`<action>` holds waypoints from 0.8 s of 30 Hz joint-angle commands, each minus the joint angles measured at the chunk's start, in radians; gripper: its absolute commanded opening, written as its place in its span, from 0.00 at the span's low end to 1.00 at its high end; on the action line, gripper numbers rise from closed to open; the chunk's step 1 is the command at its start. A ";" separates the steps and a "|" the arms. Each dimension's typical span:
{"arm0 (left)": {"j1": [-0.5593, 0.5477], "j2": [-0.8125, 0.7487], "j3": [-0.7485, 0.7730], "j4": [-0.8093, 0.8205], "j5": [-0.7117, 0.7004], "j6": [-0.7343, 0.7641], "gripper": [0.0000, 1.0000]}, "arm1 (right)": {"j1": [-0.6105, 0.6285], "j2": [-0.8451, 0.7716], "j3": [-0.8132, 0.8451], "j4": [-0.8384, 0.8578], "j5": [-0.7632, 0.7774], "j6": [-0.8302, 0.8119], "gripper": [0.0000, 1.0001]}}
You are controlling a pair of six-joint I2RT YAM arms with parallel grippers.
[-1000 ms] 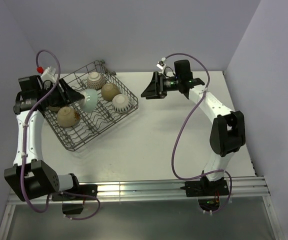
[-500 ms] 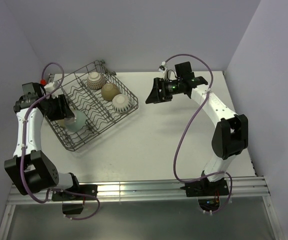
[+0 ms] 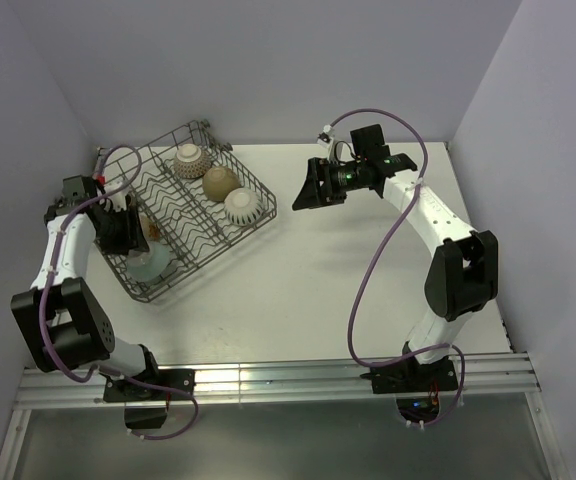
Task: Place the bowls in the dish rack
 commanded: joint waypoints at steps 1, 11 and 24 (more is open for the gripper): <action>-0.016 0.006 -0.005 0.072 -0.023 0.007 0.00 | 0.003 -0.037 0.001 -0.004 0.005 -0.023 0.79; -0.042 0.044 -0.037 0.153 -0.053 -0.035 0.00 | 0.003 -0.043 -0.010 -0.006 0.005 -0.029 0.79; -0.096 0.070 -0.088 0.211 -0.130 -0.053 0.00 | 0.003 -0.046 -0.024 0.002 0.005 -0.026 0.79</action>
